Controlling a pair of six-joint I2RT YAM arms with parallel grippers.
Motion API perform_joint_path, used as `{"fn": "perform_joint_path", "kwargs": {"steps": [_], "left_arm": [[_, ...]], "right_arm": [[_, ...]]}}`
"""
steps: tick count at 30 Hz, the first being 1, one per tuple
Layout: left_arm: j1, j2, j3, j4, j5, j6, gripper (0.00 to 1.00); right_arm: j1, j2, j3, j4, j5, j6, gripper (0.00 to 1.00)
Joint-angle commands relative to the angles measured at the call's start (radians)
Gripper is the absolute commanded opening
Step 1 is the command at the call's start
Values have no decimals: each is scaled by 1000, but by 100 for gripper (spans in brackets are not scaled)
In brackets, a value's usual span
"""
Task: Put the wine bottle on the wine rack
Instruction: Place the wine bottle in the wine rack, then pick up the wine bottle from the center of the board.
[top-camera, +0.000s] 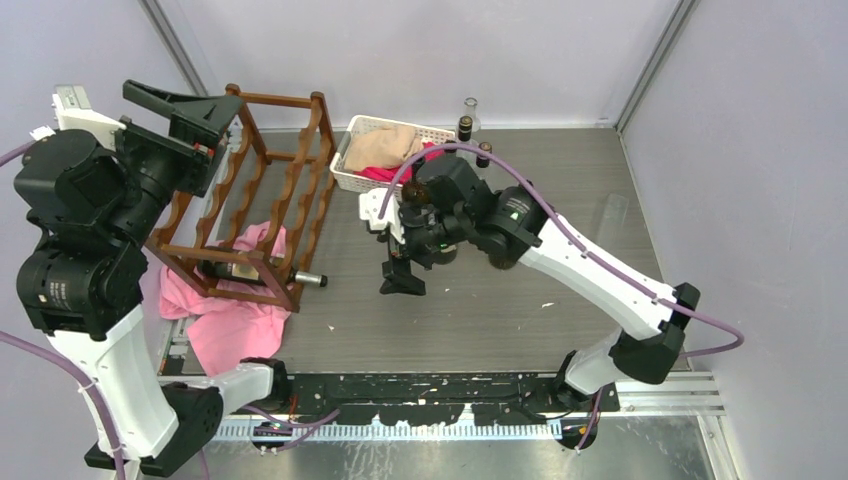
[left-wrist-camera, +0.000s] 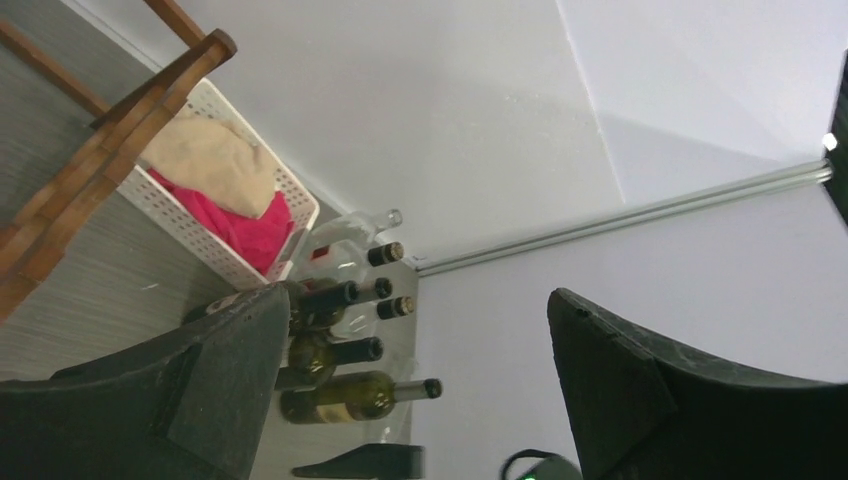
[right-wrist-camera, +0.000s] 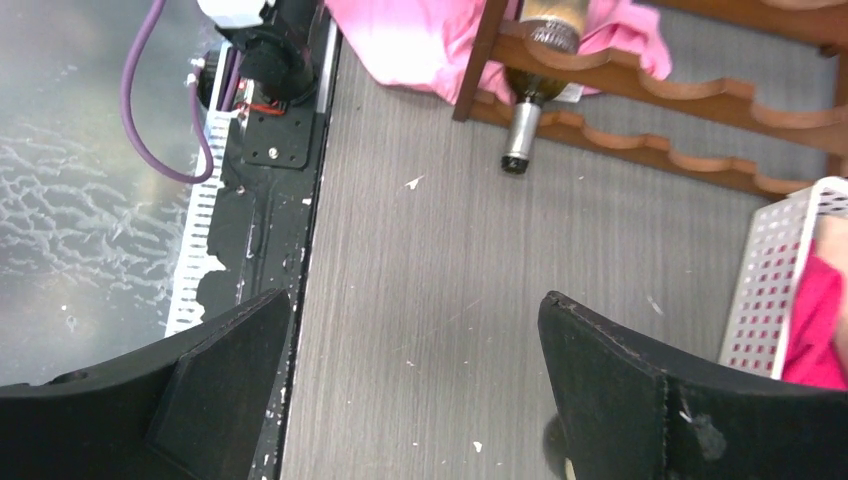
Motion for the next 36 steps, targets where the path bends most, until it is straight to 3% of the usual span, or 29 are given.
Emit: {"fn": "perform_joint_path", "kwargs": {"steps": [1,5,9,14,29,36], "left_arm": [[-5,-64,-152,151,22,127,100],[-4,-129,-347,246,9,281,100],[-4,-175,-484,348,143,434,100],[-4,-212,-562,429,251,529,100],[-4,-207,-715,534,350,531,91],[-4,-206,-777,622,392,515,91]], "right_arm": [[-4,-95,73,27,39,20,100],[-9,-144,58,49,74,23,100],[-46,-184,63,69,128,28,100],[-176,-228,64,140,126,117,100],[-498,-365,-14,184,154,181,100],[-548,-359,-43,165,155,190,100]]}}
